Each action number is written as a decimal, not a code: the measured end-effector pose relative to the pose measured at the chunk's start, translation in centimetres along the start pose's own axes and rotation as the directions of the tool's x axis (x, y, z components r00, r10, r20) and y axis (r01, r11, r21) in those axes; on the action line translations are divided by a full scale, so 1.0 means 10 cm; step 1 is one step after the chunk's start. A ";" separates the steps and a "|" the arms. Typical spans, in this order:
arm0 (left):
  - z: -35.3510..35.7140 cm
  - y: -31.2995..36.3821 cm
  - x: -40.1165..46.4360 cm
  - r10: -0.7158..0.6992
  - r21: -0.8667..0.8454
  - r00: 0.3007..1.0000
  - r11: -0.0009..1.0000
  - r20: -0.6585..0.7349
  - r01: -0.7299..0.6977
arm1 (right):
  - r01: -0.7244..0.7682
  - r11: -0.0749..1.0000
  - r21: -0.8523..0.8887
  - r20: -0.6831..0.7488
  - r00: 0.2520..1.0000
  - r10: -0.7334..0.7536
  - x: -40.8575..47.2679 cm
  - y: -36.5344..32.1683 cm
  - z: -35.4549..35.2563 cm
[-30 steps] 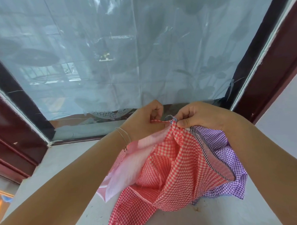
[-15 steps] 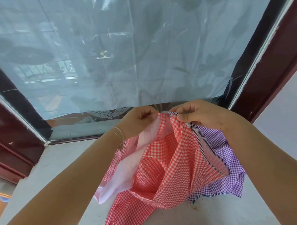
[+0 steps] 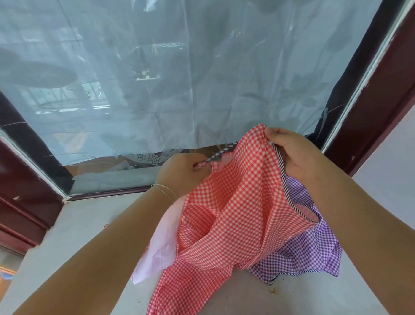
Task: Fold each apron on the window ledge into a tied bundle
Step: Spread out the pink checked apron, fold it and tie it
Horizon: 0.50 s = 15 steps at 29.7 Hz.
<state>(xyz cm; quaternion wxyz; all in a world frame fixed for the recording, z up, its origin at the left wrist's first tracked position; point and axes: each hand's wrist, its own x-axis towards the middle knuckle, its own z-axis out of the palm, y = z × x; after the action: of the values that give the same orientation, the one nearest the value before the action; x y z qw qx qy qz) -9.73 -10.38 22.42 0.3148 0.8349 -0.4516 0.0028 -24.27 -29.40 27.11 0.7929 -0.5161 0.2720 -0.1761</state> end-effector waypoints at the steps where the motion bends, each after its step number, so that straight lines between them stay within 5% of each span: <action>1: 0.05 -0.04 0.03 -0.080 -0.127 0.997 0.989 0.014 0.082 | 0.008 1.000 -0.001 -0.027 1.000 -0.008 0.01 0.02 -0.01; 4: 0.10 -0.15 0.13 -0.359 -0.560 0.930 0.756 0.079 0.340 | 0.061 0.997 -0.053 -0.062 0.996 -0.065 0.00 0.04 0.00; 8: 0.01 -0.49 0.13 -0.408 -0.812 0.776 0.125 0.482 0.570 | 0.142 0.986 -0.090 -0.054 0.988 -0.148 -0.01 -0.04 0.07; 12: 0.09 -1.01 -0.15 -0.694 -0.716 0.515 -0.003 0.504 0.698 | 0.152 0.988 -0.023 -0.146 0.977 -0.154 0.04 -0.20 0.02; 15: 0.14 -1.49 -0.47 -0.750 -0.694 0.336 -0.219 0.570 0.686 | 0.151 0.988 0.039 -0.221 0.965 -0.139 0.08 -0.30 -0.08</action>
<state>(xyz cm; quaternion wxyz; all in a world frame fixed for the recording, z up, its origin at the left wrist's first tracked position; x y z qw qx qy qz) -1.68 -1.71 12.15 0.6524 0.6146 0.2064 -0.3925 -24.16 -31.61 29.42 0.7573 -0.4901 0.3135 -0.2965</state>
